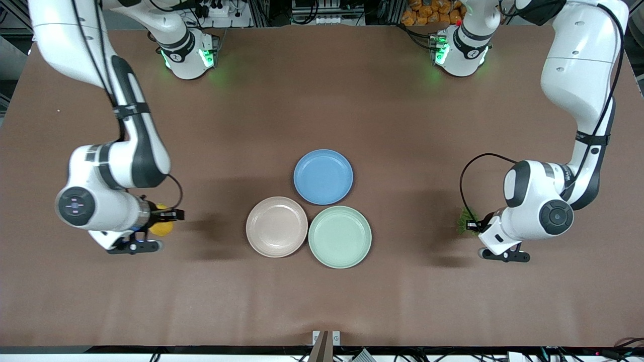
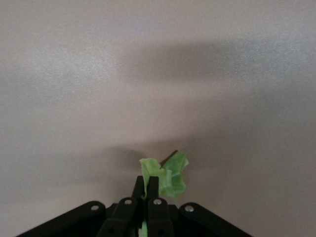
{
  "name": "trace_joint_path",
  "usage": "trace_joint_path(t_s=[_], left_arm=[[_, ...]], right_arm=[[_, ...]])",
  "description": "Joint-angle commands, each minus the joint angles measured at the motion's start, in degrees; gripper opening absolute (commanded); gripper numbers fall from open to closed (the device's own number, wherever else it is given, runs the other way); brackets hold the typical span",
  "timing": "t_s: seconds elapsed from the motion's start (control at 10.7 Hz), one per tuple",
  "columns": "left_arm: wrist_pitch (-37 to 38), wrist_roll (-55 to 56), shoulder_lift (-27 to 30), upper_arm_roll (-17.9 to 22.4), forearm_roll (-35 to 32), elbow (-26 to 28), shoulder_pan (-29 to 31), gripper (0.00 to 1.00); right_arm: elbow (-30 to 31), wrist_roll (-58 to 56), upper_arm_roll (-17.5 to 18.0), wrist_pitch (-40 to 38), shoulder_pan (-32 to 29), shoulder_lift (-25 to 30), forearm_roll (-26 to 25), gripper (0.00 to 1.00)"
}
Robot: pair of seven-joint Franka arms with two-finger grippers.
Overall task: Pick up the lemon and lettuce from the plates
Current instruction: 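Lift the lettuce with the left gripper while the right gripper lifts the lemon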
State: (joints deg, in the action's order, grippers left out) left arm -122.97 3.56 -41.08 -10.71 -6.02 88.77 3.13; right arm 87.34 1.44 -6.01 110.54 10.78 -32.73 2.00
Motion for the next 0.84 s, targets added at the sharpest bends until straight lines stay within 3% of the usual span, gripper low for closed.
trace_joint_path(t_s=[0.0, 0.28, 0.75], left_arm=[[-1.84, -1.45, -0.57, -0.36, 1.62, -0.18, 0.21, 1.0], [-1.75, -0.83, 1.52, -0.36, 1.54, -1.4, 0.29, 1.0], [2.46, -1.45, 8.73, -0.98, 1.45, -1.23, 0.12, 1.0]], right_arm=[[8.96, -9.75, 0.82, 5.18, -5.31, 5.3, -0.59, 0.49], [18.63, -17.86, 0.65, 15.64, -9.19, 7.77, -0.59, 0.49], [31.3, -18.57, 0.73, 29.1, -10.96, 9.7, -0.59, 0.49]])
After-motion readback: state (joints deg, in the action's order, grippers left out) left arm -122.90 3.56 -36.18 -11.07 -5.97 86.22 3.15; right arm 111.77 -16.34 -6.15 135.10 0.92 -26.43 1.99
